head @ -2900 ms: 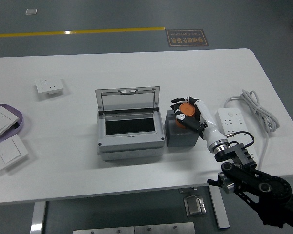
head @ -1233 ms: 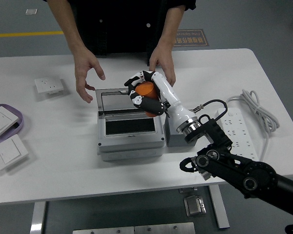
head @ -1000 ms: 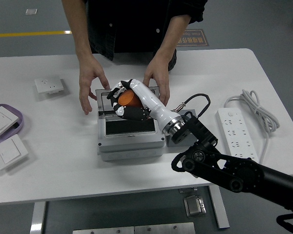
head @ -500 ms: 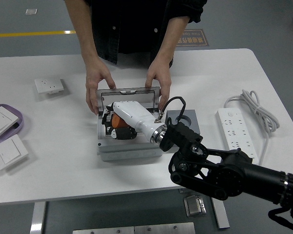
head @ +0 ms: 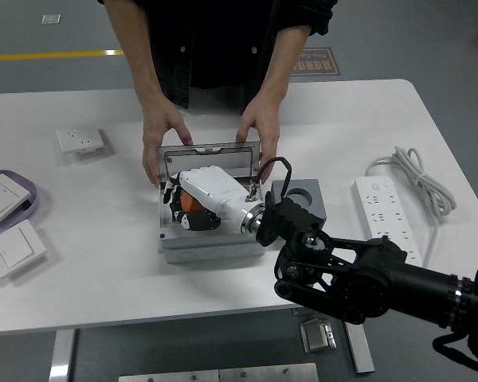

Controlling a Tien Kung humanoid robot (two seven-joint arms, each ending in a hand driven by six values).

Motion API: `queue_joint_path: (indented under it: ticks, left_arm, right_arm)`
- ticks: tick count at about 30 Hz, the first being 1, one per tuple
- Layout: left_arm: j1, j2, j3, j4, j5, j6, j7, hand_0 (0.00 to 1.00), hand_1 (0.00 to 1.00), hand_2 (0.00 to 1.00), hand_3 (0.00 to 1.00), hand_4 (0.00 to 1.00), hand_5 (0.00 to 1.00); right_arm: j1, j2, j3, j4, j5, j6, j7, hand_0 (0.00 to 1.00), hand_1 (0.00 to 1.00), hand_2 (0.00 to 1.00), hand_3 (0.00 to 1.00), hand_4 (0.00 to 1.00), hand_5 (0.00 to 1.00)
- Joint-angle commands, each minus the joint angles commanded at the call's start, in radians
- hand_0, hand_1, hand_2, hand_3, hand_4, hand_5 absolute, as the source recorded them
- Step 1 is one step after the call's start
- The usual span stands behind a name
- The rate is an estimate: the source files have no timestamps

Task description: Pick up the cylinder from the cube,place it in the box,flap close box

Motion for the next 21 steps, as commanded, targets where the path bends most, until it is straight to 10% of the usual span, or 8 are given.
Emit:
queue_joint_path:
  ticks: [3, 4, 21]
  left_arm:
    - [-0.001, -0.001, -0.001, -0.002, 0.002, 0.0, 0.0, 0.632, 0.62, 0.56, 0.641, 0.71, 0.303]
    - [-0.001, -0.001, -0.003, -0.002, 0.004, 0.0, 0.001, 0.632, 0.62, 0.559, 0.64, 0.709, 0.301]
    - [-0.003, -0.001, -0.029, -0.014, 0.031, 0.002, -0.001, 0.632, 0.62, 0.559, 0.64, 0.708, 0.297]
  right_arm:
    - [0.0, 0.002, 0.001, -0.009, -0.001, 0.001, 0.0, 0.692, 0.625, 0.617, 0.631, 0.487, 0.002]
    - [0.0, 0.002, 0.001, -0.012, 0.0, 0.001, 0.001, 0.698, 0.605, 0.624, 0.644, 0.544, 0.182]
    - [-0.03, -0.02, 0.033, 0.011, 0.116, -0.011, 0.063, 0.713, 0.603, 0.618, 0.641, 0.729, 0.249]
